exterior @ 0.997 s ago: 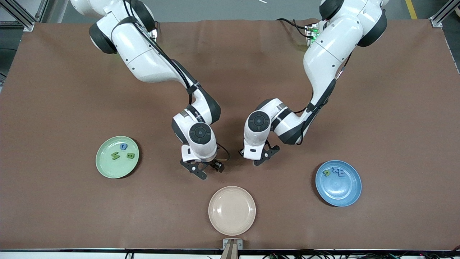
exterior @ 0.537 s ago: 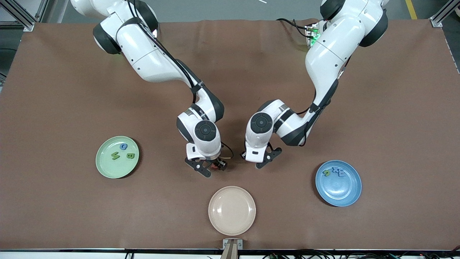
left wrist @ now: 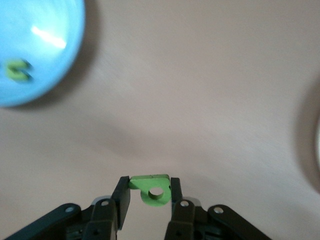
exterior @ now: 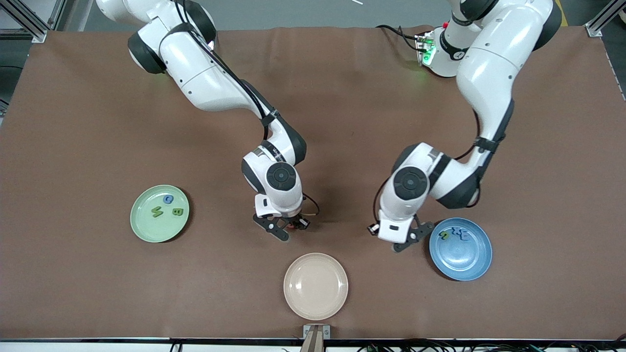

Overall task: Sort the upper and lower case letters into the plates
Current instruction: 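Drop the p in the blue plate while the right drops Q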

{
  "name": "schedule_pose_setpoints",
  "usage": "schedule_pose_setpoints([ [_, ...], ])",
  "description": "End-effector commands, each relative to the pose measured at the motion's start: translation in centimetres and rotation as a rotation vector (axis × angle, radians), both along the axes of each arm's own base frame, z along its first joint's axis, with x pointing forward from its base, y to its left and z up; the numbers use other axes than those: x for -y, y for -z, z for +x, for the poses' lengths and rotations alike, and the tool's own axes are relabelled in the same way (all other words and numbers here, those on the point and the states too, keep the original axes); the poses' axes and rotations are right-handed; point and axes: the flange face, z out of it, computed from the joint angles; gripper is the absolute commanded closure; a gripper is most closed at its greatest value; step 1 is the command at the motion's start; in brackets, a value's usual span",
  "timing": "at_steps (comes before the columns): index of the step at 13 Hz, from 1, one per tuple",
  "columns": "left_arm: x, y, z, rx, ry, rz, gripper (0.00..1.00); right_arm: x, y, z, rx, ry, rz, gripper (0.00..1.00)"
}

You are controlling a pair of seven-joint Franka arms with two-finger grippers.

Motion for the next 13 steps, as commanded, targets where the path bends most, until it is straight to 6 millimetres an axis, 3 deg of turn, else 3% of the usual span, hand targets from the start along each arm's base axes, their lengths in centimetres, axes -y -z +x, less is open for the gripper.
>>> schedule_pose_setpoints([
  [1, -5.5, 0.0, 1.2, -0.038, 0.055, 0.042, 1.00, 3.9, -2.8, 2.3, -0.029, -0.062, -0.036, 1.00],
  [3, -9.7, 0.3, 2.6, -0.046, 0.060, 0.047, 1.00, 8.8, -6.5, 4.2, -0.093, -0.178, -0.074, 1.00],
  [6, -15.2, 0.7, 3.7, -0.065, 0.078, 0.048, 0.99, 18.8, -10.0, 5.1, -0.178, -0.336, -0.059, 1.00],
  [8, -17.0, 1.3, 4.1, -0.068, 0.097, 0.043, 0.99, 26.1, -10.4, 4.2, -0.186, -0.433, -0.061, 1.00],
  [10, -18.9, 2.2, 4.5, -0.062, 0.104, 0.033, 0.98, 32.5, -9.2, 2.6, -0.163, -0.519, -0.057, 1.00],
  [12, -20.2, 2.9, 4.9, -0.050, 0.114, 0.022, 0.96, 37.3, -7.0, 1.3, -0.151, -0.578, -0.054, 1.00],
  [13, -20.6, 3.0, 5.1, -0.039, 0.127, 0.021, 0.95, 38.7, -6.0, 0.9, -0.143, -0.590, -0.052, 1.00],
])
